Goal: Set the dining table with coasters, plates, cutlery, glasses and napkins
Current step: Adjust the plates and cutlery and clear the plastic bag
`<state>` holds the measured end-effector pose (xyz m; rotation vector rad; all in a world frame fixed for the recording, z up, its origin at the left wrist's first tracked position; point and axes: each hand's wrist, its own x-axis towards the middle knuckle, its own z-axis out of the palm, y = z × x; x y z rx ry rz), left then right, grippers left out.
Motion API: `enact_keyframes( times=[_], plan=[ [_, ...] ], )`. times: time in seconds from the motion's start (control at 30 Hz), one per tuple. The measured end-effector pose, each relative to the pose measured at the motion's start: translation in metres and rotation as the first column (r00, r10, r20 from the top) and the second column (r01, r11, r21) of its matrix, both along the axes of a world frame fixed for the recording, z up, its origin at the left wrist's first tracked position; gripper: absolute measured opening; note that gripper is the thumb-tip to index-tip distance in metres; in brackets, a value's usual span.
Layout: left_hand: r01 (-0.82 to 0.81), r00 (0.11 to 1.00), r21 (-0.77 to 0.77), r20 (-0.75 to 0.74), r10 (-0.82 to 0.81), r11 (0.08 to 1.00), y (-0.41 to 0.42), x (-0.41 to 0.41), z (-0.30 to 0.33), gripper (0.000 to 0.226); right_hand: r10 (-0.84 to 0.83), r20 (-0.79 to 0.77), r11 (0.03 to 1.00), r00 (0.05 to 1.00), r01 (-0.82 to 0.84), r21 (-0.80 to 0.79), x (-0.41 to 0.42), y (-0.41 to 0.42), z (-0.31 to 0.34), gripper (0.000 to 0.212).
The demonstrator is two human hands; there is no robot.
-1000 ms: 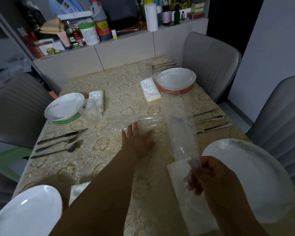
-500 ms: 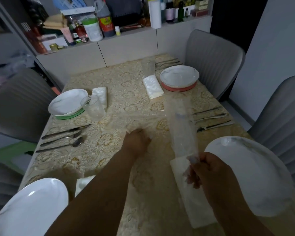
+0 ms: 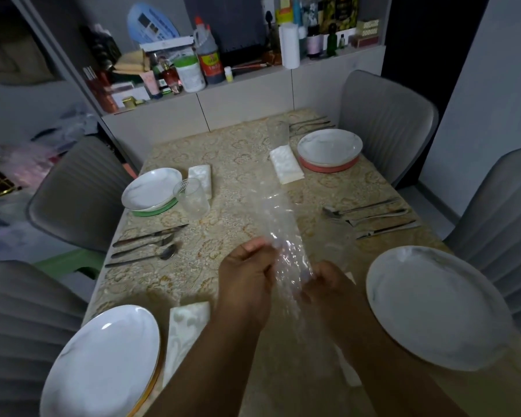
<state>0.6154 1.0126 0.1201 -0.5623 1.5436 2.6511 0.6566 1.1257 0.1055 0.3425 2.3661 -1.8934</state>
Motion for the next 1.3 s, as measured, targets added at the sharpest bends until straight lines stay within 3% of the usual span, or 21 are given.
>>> enact_keyframes(
  times=[0.07, 0.1, 0.17, 0.2, 0.27, 0.33, 0.4, 0.47, 0.6, 0.87, 0.93, 1.0, 1.07, 1.17, 1.23, 1.3],
  plan=[
    [-0.052, 0.998, 0.031, 0.027, 0.052, 0.998, 0.005, -0.008, -0.011, 0.019, -0.056, -0.045, 0.997, 0.997, 0.053, -0.053, 0.000, 0.000, -0.007, 0.007],
    [-0.057, 0.998, -0.026, 0.016, 0.058, 0.998, 0.006, -0.014, -0.017, 0.019, -0.105, -0.027, 0.990, 0.994, 0.102, -0.095, 0.001, 0.002, -0.006, 0.015],
    [-0.019, 0.999, -0.346, -0.036, 0.007, 0.938, 0.005, -0.037, -0.036, 0.022, -0.166, -0.012, 0.979, 0.986, 0.164, -0.120, 0.002, 0.010, -0.007, 0.025],
    [0.002, 0.998, -0.557, -0.057, -0.041, 0.830, 0.002, -0.051, -0.048, 0.031, -0.176, -0.029, 0.982, 0.984, 0.174, -0.077, 0.002, 0.015, -0.007, 0.023],
    [0.070, 0.977, -0.885, -0.032, -0.209, 0.460, -0.004, -0.083, -0.071, 0.054, -0.184, -0.044, 0.983, 0.982, 0.183, -0.019, 0.003, 0.025, -0.008, 0.016],
    [0.188, 0.928, -0.982, 0.170, -0.330, 0.024, -0.004, -0.113, -0.089, 0.061, -0.210, -0.033, 0.976, 0.977, 0.207, -0.063, 0.003, 0.034, -0.008, 0.013],
    [0.220, 0.872, -0.919, 0.336, -0.356, -0.327, -0.001, -0.138, -0.104, 0.057, -0.225, -0.008, 0.968, 0.974, 0.223, -0.119, 0.002, 0.040, -0.009, 0.014],
    [0.239, 0.830, -0.844, 0.434, -0.350, -0.480, 0.003, -0.156, -0.114, 0.056, -0.237, 0.007, 0.950, 0.972, 0.233, -0.209, 0.000, 0.046, -0.010, 0.015],
    [0.340, 0.752, -0.749, 0.580, -0.313, -0.570, 0.010, -0.182, -0.127, 0.062, -0.243, 0.040, 0.921, 0.969, 0.244, -0.304, -0.005, 0.056, -0.016, 0.019],
    [0.336, 0.749, -0.801, 0.546, -0.376, -0.495, 0.012, -0.197, -0.138, 0.072, -0.253, 0.050, 0.906, 0.966, 0.255, -0.337, -0.009, 0.060, -0.020, 0.021],
    [0.388, 0.761, -0.826, 0.537, -0.363, -0.409, 0.013, -0.202, -0.134, 0.071, -0.249, 0.039, 0.918, 0.968, 0.249, -0.308, -0.007, 0.057, -0.020, 0.023],
    [0.481, 0.782, -0.867, 0.492, -0.382, -0.131, 0.013, -0.198, -0.124, 0.057, -0.259, 0.039, 0.916, 0.965, 0.258, -0.308, -0.005, 0.055, -0.020, 0.023],
    [0.451, 0.844, -0.886, 0.385, -0.374, 0.106, 0.007, -0.184, -0.113, 0.049, -0.245, 0.035, 0.927, 0.969, 0.245, -0.283, -0.005, 0.053, -0.018, 0.020],
    [0.157, 0.976, -0.941, 0.101, -0.194, 0.300, -0.003, -0.147, -0.089, 0.040, -0.229, 0.027, 0.944, 0.973, 0.229, -0.237, -0.003, 0.050, -0.012, 0.014],
    [-0.007, 0.994, -0.890, -0.058, -0.096, 0.457, -0.008, -0.120, -0.066, 0.023, -0.224, 0.013, 0.951, 0.974, 0.222, -0.214, -0.003, 0.045, -0.004, 0.012],
    [-0.059, 0.990, -0.753, -0.131, -0.061, 0.656, -0.008, -0.087, -0.038, 0.028, -0.198, 0.015, 0.962, 0.980, 0.198, -0.189, -0.001, 0.036, 0.004, 0.011]
  ],
)
